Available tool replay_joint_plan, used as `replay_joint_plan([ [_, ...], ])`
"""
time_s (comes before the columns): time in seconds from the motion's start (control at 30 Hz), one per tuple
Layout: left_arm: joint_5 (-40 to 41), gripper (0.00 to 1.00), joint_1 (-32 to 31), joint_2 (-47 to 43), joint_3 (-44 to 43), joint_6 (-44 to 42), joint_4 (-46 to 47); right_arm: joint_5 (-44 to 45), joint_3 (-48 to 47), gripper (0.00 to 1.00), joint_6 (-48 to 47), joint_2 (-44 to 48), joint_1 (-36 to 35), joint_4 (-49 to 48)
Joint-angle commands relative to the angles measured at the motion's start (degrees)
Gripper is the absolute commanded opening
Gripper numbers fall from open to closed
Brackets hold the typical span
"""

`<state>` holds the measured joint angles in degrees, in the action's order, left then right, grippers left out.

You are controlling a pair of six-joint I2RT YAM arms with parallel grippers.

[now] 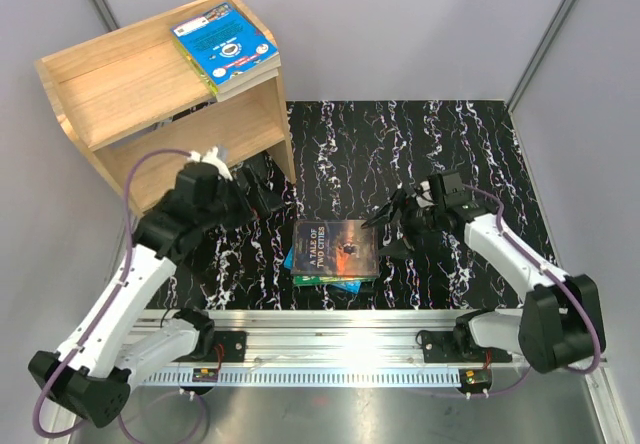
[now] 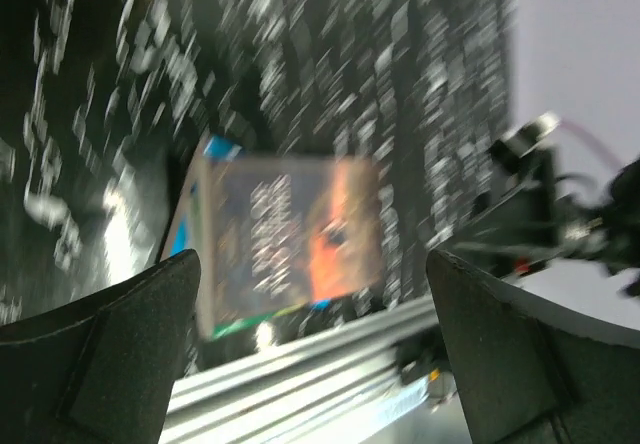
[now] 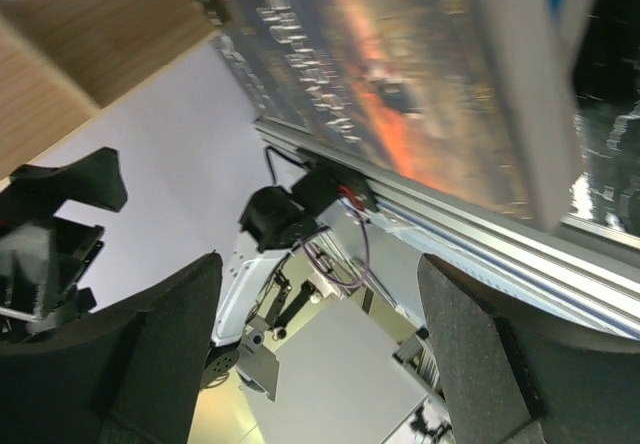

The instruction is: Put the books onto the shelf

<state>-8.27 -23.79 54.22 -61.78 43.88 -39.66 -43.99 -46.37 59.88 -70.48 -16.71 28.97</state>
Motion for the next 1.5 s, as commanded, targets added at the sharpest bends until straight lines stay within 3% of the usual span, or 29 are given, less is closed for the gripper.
replay_joint_plan([
  [0.0, -2.71, 0.99, -0.82, -4.29, 8.75, 2.18, 7.30, 1.18, 1.28, 0.86, -3.89, -1.85, 0.45, 0.30],
  [0.17, -4.99, 0.99, -1.70, -2.63, 14.93, 0.77, 9.77, 6.80, -0.82, 0.85, -10.02, -6.32, 0.36, 3.28],
  [0.4, -5.79, 0.99, -5.48, 8.78, 16.95, 1.29, 17.15, 12.69, -3.64, 0.85, -16.28, -12.75, 0.27, 6.01],
  [0.73, -7.02, 0.99, -7.40, 19.34, 16.61, 1.30, 21.99, 11.91, -5.40, 0.83, -18.04, -16.97, 0.27, 4.87],
  [1.27, -7.55, 0.99, -15.58, 31.12, 3.60, -0.98, 18.83, 9.71, -4.52, 0.79, -17.69, -17.77, 0.27, 3.37],
  [1.4, -5.97, 0.99, -17.86, 33.93, -2.71, -3.09, 14.09, 9.18, -5.66, 0.73, -17.69, -17.15, 0.27, 3.90],
  [1.47, -4.91, 0.99, -18.66, 35.60, -4.66, -4.14, 11.73, 9.01, -6.19, 0.66, -17.87, -16.62, 0.27, 4.43],
])
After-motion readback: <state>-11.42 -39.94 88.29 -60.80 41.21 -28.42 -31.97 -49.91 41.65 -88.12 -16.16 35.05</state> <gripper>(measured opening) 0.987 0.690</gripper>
